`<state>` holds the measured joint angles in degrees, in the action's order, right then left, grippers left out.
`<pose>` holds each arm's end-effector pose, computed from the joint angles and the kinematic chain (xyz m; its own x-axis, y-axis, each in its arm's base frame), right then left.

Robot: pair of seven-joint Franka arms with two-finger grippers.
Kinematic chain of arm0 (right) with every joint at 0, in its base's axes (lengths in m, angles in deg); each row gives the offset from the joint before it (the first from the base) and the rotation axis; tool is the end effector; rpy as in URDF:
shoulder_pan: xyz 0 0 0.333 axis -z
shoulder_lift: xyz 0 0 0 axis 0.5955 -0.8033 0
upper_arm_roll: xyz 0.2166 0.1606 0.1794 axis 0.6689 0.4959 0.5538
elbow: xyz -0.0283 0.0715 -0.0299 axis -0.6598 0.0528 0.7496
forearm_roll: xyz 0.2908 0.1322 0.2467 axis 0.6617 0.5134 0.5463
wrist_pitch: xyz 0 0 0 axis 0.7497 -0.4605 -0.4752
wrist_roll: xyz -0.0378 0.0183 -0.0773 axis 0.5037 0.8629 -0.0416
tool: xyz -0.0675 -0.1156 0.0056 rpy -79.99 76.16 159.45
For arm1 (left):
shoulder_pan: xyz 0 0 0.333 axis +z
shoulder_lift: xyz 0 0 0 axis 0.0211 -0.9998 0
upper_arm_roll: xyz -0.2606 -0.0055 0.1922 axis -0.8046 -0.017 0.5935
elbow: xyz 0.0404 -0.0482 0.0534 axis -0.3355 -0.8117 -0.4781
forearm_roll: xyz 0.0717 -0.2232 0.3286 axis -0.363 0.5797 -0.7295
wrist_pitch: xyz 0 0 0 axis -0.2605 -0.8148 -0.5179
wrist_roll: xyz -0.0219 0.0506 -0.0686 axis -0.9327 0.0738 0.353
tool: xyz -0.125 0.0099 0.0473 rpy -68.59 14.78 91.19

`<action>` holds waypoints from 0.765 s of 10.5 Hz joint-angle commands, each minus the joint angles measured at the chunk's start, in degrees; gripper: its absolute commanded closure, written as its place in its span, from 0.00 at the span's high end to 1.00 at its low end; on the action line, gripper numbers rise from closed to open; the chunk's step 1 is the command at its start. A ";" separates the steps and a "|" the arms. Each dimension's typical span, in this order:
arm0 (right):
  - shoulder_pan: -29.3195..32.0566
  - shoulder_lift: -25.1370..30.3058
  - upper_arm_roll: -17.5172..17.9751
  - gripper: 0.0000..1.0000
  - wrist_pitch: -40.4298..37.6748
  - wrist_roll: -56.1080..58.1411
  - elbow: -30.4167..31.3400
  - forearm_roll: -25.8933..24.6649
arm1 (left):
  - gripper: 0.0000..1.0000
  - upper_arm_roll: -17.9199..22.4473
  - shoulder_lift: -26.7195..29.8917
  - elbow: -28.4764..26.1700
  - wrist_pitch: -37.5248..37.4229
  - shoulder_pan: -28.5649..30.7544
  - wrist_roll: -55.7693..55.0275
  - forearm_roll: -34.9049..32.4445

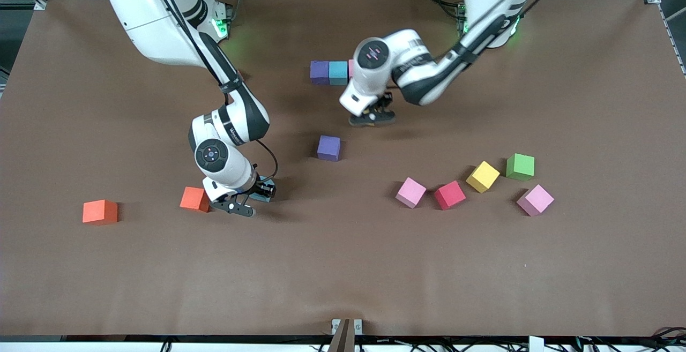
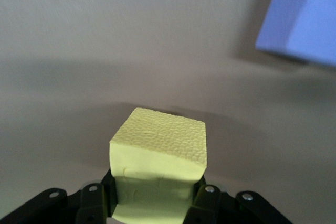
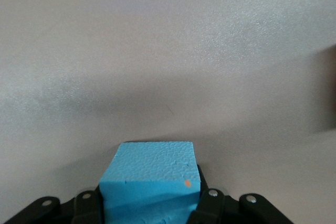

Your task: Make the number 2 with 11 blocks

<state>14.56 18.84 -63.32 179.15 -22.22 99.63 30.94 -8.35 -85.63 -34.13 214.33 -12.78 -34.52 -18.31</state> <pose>0.6212 0.2624 0.1649 0.9621 -0.2718 -0.0238 -0.2723 -0.9619 -0.0229 0.3458 -0.4887 0.2095 0.9877 0.1014 -0.1188 0.0980 -0.9946 -0.0339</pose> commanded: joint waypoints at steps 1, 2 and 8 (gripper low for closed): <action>-0.07 -0.35 -0.08 0.00 -0.33 -0.28 -0.96 -1.05 | 0.38 0.14 -1.36 -0.29 0.83 -1.42 -5.32 -3.27; -0.07 -0.35 0.00 0.00 -0.33 -0.28 -0.96 -1.05 | 0.38 0.14 -1.53 -0.55 0.83 -1.78 -6.90 -3.27; 0.46 0.09 -0.08 0.00 -0.77 0.95 -1.04 -1.05 | 0.38 0.14 -3.74 -1.96 2.15 -4.86 -13.77 -3.88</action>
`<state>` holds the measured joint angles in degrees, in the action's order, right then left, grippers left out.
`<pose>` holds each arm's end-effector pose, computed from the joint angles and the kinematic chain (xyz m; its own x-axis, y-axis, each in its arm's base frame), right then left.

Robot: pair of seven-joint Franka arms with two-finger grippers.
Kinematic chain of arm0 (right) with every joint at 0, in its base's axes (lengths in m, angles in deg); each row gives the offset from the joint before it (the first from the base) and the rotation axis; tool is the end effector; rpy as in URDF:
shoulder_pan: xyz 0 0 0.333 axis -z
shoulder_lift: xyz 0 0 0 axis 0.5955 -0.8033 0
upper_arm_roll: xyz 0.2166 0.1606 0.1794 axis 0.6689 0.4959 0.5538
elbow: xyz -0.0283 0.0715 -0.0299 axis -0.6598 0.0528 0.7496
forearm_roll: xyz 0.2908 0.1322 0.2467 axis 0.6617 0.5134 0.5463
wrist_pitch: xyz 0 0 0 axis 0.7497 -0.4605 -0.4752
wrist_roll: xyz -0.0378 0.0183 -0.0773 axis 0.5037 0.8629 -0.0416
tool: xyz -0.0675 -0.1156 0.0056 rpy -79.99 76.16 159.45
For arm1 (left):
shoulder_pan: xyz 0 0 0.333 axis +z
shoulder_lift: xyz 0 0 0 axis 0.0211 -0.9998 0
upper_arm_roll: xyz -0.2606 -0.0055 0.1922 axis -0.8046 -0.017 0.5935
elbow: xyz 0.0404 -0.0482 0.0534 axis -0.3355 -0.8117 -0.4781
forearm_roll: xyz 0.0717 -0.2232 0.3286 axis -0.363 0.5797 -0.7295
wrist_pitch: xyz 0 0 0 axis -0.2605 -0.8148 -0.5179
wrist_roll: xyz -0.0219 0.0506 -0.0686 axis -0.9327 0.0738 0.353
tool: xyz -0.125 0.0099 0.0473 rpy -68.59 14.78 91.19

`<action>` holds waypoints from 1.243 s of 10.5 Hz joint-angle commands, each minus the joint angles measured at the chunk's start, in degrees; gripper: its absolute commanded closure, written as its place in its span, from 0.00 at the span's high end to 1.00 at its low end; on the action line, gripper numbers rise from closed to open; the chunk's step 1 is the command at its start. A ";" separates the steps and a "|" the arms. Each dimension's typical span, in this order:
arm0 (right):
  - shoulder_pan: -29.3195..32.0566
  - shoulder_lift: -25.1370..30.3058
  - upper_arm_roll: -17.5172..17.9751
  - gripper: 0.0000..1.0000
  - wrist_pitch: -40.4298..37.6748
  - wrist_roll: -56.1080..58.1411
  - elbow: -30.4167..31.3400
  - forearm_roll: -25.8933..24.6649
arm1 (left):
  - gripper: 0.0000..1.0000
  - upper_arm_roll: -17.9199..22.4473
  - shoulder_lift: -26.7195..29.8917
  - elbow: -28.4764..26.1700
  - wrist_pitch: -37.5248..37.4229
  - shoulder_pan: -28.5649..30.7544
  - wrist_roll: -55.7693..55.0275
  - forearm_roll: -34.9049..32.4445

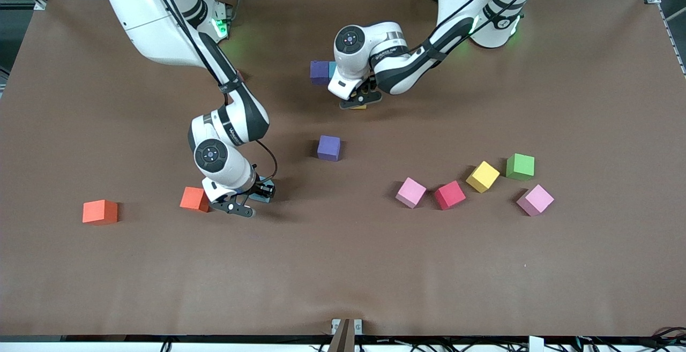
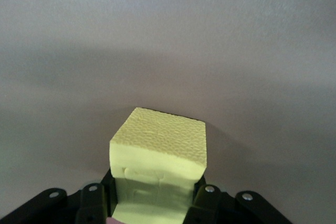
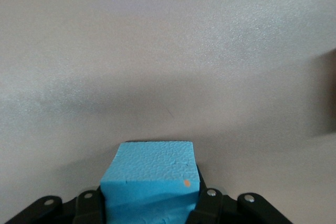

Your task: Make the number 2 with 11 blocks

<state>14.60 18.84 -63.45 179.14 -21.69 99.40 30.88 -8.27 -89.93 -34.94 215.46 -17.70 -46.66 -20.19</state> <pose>0.6233 0.2612 0.1666 0.9642 -0.2646 -0.0193 -0.2650 -0.9640 -0.0238 0.2903 -0.5118 0.1733 0.9667 0.2036 -0.1550 0.1923 -0.9776 -0.0852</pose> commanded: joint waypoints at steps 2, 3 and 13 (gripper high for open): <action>0.42 0.17 0.05 0.00 -0.85 0.42 -1.34 -0.98 | 0.38 0.07 0.74 -2.11 1.11 0.14 -1.63 -3.41; 0.42 0.52 0.05 0.00 -1.29 0.42 -1.69 -0.89 | 0.38 0.07 0.74 -2.20 1.11 0.14 -1.63 -3.41; 1.30 2.02 0.05 0.00 -6.21 1.83 -3.80 -0.81 | 0.38 0.07 0.65 -2.82 1.11 -1.18 -1.98 -3.41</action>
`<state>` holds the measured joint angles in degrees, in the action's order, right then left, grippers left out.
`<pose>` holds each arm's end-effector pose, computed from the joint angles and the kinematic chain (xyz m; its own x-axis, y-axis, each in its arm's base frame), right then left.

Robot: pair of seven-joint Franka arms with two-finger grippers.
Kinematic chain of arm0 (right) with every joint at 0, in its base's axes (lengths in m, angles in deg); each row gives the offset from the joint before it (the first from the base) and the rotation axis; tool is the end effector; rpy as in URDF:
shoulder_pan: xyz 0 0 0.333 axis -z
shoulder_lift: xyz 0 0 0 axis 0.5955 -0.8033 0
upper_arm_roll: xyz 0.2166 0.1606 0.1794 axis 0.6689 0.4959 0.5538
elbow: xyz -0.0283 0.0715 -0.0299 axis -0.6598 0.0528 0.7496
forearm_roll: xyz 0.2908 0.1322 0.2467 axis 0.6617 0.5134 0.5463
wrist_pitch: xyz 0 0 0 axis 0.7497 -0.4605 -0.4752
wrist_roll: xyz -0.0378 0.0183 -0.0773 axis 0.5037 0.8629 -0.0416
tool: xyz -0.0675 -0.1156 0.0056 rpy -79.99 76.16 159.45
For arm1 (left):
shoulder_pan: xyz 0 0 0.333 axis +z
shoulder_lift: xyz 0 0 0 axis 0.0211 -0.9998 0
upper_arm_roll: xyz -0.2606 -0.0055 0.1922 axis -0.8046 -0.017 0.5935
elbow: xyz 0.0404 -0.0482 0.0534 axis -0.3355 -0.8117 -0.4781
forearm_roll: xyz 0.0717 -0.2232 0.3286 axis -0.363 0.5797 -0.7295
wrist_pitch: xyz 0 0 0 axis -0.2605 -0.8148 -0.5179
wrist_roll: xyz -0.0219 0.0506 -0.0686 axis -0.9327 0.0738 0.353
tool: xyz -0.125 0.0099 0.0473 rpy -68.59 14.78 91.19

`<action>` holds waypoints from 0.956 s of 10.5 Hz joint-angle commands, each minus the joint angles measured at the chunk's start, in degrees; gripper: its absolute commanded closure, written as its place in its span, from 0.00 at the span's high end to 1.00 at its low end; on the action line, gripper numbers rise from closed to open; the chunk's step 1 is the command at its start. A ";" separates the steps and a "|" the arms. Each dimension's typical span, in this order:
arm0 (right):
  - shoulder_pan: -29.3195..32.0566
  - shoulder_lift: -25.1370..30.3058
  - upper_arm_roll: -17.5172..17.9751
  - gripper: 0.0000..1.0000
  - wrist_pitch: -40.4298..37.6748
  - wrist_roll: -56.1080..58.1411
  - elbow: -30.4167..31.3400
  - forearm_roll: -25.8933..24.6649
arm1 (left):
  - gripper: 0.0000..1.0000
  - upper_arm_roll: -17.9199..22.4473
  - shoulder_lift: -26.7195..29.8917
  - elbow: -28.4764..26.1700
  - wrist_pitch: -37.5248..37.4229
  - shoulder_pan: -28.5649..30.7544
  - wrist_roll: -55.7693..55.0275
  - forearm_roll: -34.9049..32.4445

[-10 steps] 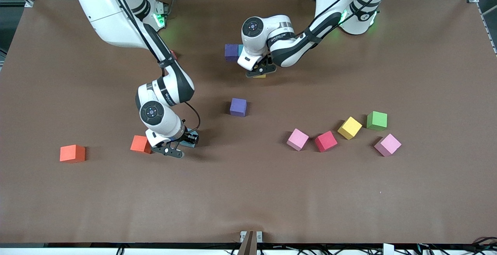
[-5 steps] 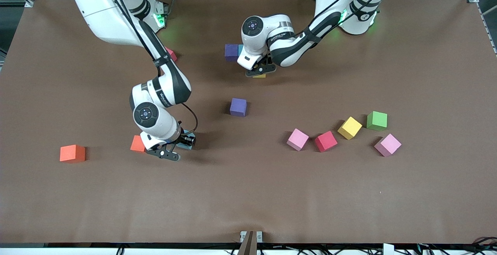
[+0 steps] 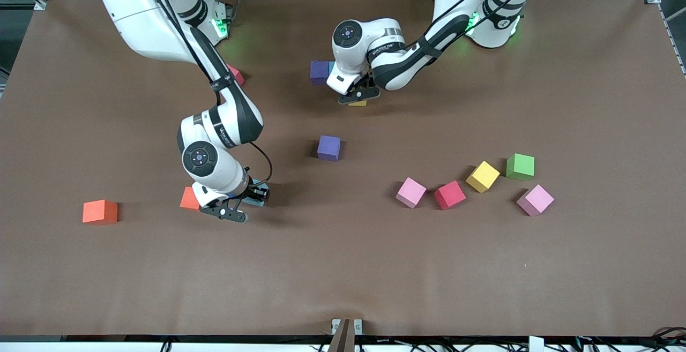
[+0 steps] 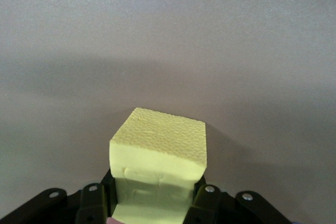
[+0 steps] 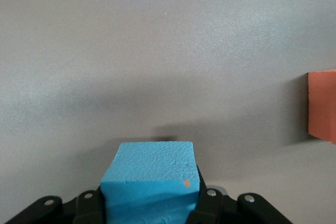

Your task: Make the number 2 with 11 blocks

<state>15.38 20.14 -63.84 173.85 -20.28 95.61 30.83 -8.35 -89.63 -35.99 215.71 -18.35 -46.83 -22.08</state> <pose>0.6419 0.2544 0.2019 0.9664 -0.2565 -0.0199 -0.2568 -0.9662 -0.0201 0.2795 -0.5112 0.1700 0.9770 0.1652 -0.1350 0.1538 -0.9839 -0.0913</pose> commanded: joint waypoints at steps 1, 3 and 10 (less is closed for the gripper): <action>0.51 0.81 0.44 0.00 -0.92 0.41 -0.01 -0.76 | 0.38 0.15 0.70 -1.77 0.77 -0.52 -1.81 -1.53; 0.34 0.90 0.44 0.00 -1.27 0.33 -0.01 -0.76 | 0.38 0.15 0.62 -1.77 0.77 -0.44 -1.81 -1.53; 0.25 0.99 0.44 0.00 -2.15 0.32 -0.01 -0.76 | 1.00 0.50 0.09 -1.07 0.68 -0.17 -1.90 -1.44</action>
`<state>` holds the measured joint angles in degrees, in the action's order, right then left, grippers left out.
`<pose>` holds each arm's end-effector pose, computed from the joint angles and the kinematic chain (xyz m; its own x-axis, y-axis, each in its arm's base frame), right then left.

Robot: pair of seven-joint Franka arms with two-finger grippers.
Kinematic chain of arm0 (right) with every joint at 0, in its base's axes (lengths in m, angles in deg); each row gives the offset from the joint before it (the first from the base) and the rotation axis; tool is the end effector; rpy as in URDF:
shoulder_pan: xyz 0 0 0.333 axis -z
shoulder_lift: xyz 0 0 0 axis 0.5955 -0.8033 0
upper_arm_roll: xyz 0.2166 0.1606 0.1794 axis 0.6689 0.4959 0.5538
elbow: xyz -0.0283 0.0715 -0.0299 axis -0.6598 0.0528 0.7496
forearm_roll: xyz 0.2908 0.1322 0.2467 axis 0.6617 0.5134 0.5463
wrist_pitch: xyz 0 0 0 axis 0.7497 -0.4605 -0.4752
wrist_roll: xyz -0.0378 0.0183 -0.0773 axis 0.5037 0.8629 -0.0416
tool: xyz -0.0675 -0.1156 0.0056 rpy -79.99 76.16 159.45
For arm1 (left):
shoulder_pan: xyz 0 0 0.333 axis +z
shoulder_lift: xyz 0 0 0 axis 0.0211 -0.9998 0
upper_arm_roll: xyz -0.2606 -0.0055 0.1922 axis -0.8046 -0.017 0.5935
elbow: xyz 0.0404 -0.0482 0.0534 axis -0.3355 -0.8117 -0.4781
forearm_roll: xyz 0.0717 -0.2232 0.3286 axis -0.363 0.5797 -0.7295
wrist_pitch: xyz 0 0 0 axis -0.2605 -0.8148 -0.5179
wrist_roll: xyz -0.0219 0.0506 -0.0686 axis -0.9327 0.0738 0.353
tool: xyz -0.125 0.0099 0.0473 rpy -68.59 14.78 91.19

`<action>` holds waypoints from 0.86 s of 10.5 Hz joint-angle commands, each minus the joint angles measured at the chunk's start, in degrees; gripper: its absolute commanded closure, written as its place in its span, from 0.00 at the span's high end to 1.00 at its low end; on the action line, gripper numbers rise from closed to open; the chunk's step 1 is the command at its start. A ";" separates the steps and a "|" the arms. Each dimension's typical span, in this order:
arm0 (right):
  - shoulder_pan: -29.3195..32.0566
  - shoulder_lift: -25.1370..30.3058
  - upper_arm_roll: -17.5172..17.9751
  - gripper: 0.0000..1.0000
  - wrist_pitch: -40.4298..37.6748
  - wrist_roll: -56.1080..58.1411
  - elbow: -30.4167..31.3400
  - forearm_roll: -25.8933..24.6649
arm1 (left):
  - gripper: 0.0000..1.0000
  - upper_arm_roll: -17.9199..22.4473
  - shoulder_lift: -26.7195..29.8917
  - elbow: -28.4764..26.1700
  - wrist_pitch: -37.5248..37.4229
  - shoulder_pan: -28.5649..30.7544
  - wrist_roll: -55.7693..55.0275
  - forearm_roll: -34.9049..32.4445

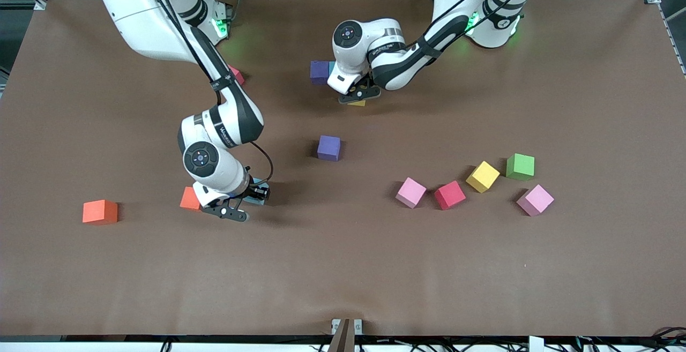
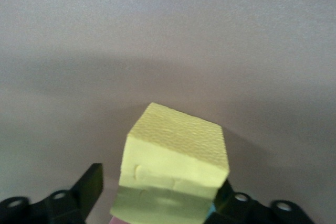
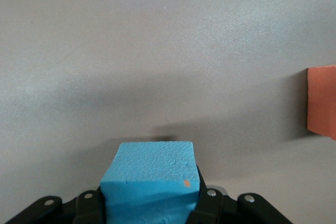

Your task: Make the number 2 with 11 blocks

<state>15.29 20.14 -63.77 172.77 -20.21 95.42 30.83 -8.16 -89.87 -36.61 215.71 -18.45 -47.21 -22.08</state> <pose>0.6399 0.2557 0.2017 0.9671 -0.2524 -0.0331 -0.2529 -0.9674 -0.0119 0.2755 -0.5076 0.1640 0.9753 0.1698 -0.1413 0.1559 -0.9822 -0.1046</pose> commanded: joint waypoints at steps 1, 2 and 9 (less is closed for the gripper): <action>0.34 0.98 0.37 0.00 -1.07 0.26 0.17 -0.76 | 1.00 0.30 0.42 -0.45 0.68 0.01 -1.18 -1.52; 0.34 0.98 0.37 0.00 -1.07 0.26 0.17 -0.76 | 1.00 0.30 0.68 -0.45 0.68 0.10 -1.00 -1.52; 0.43 0.90 0.37 0.00 -1.07 0.17 0.26 -0.76 | 1.00 0.57 0.33 -0.45 0.42 0.28 -1.53 -1.44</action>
<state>15.29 20.14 -63.77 172.51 -20.21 95.42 30.83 -7.54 -89.87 -36.60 215.73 -18.07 -47.23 -22.08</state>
